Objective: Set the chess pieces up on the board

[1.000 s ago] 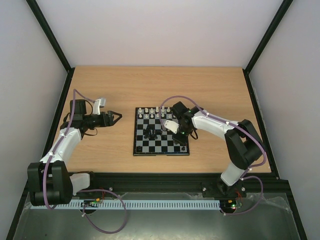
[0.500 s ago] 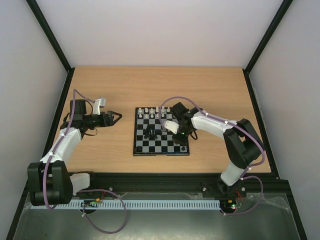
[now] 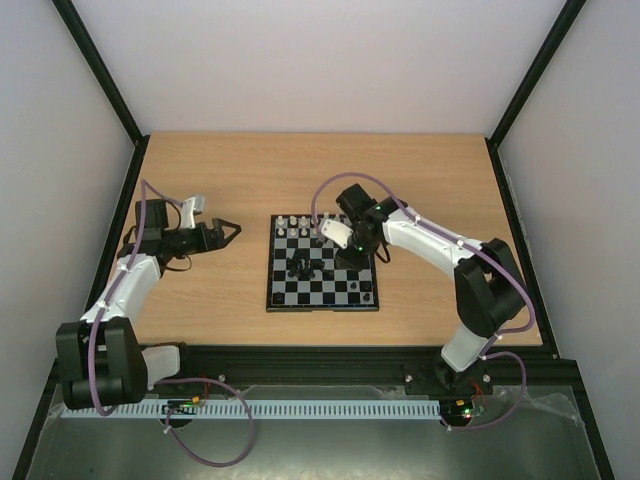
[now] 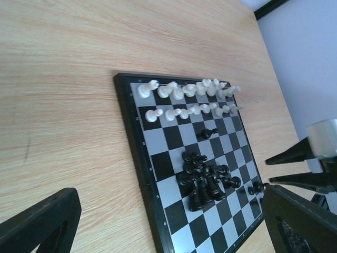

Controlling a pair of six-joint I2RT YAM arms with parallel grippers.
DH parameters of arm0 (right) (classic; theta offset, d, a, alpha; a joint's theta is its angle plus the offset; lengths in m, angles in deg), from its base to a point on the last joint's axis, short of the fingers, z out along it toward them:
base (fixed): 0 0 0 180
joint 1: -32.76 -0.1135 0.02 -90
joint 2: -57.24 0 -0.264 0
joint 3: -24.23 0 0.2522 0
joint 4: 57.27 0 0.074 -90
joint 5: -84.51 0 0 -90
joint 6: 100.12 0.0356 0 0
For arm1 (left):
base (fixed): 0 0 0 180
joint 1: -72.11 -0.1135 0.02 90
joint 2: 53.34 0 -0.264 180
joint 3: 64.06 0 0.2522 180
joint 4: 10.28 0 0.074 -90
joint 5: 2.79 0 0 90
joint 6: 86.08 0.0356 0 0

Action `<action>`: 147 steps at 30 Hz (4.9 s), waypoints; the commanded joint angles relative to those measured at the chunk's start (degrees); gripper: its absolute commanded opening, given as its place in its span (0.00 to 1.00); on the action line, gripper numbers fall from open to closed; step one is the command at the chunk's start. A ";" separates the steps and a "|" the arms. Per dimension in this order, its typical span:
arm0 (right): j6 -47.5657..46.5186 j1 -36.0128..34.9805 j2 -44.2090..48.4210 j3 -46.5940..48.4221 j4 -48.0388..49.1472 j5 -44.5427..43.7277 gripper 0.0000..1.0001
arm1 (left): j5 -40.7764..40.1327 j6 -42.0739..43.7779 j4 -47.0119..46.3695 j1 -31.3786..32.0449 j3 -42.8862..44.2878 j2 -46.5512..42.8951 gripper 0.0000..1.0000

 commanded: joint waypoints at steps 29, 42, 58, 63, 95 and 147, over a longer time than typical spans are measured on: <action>4.59 -5.23 -12.23 5.80 0.16 -4.02 0.39 | -5.78 -0.19 7.91 0.39 4.15 4.82 0.99; 4.42 -5.68 -12.42 3.89 1.00 -5.13 0.23 | -6.96 1.31 8.79 1.43 6.42 6.14 0.99; 8.01 -1.95 -5.25 8.93 -2.83 4.81 0.09 | 3.59 8.82 13.51 9.78 16.41 15.51 0.72; 9.33 0.61 -4.30 14.44 -4.40 14.19 0.09 | 16.37 2.10 5.83 12.93 15.47 19.37 0.60; 9.03 0.39 -4.77 18.68 -5.94 22.81 0.13 | 31.44 -12.11 -9.61 24.47 18.59 29.74 0.33; 14.27 19.15 12.73 1.42 -2.64 16.91 0.45 | -31.39 55.89 35.05 52.07 26.22 26.96 0.04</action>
